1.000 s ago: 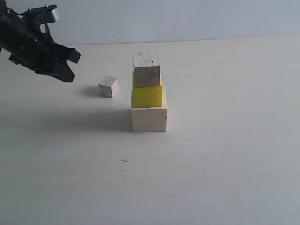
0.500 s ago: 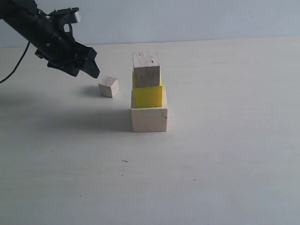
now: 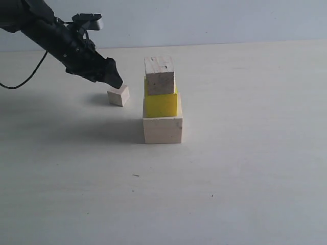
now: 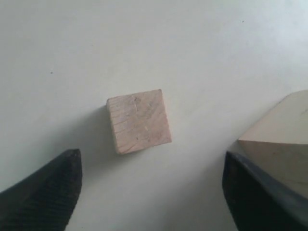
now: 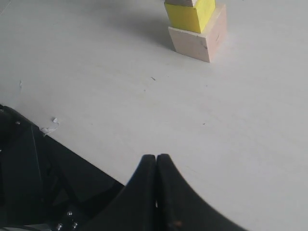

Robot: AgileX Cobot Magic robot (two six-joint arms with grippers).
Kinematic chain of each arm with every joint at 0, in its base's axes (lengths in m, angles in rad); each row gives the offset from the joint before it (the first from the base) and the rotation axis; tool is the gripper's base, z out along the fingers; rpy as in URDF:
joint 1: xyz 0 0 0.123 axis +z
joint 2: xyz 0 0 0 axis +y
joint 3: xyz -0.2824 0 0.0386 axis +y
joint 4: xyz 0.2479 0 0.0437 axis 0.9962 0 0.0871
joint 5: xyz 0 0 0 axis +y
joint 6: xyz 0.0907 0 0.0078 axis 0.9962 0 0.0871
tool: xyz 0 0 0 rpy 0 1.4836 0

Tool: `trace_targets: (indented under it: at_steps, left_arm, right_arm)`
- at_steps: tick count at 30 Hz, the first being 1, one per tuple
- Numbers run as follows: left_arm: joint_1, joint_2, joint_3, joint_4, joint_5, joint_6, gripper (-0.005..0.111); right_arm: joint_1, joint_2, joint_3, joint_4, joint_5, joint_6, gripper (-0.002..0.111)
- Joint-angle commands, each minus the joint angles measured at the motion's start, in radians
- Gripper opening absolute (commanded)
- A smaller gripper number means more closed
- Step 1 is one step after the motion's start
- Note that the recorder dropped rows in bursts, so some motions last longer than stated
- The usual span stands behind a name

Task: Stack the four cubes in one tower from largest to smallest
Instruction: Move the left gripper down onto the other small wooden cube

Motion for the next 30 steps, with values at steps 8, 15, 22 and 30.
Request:
trace_targets:
  at_steps: [8, 15, 22, 30]
  left_arm:
    - [-0.04, 0.002, -0.006, 0.042, -0.094, 0.047, 0.077]
    - [-0.04, 0.041, -0.008, 0.044, -0.109, 0.047, 0.077]
    - [-0.04, 0.073, -0.008, 0.04, -0.14, 0.049, 0.077]
    - [-0.04, 0.096, -0.008, -0.016, -0.151, 0.079, 0.077]
  right_arm:
    - [0.002, -0.003, 0.005, 0.013, -0.007, 0.0, 0.0]
    - [0.002, -0.003, 0.005, 0.028, -0.007, 0.002, 0.0]
    - [0.002, -0.003, 0.005, 0.034, -0.007, 0.014, 0.0]
    - [0.002, -0.003, 0.005, 0.036, -0.007, 0.026, 0.0]
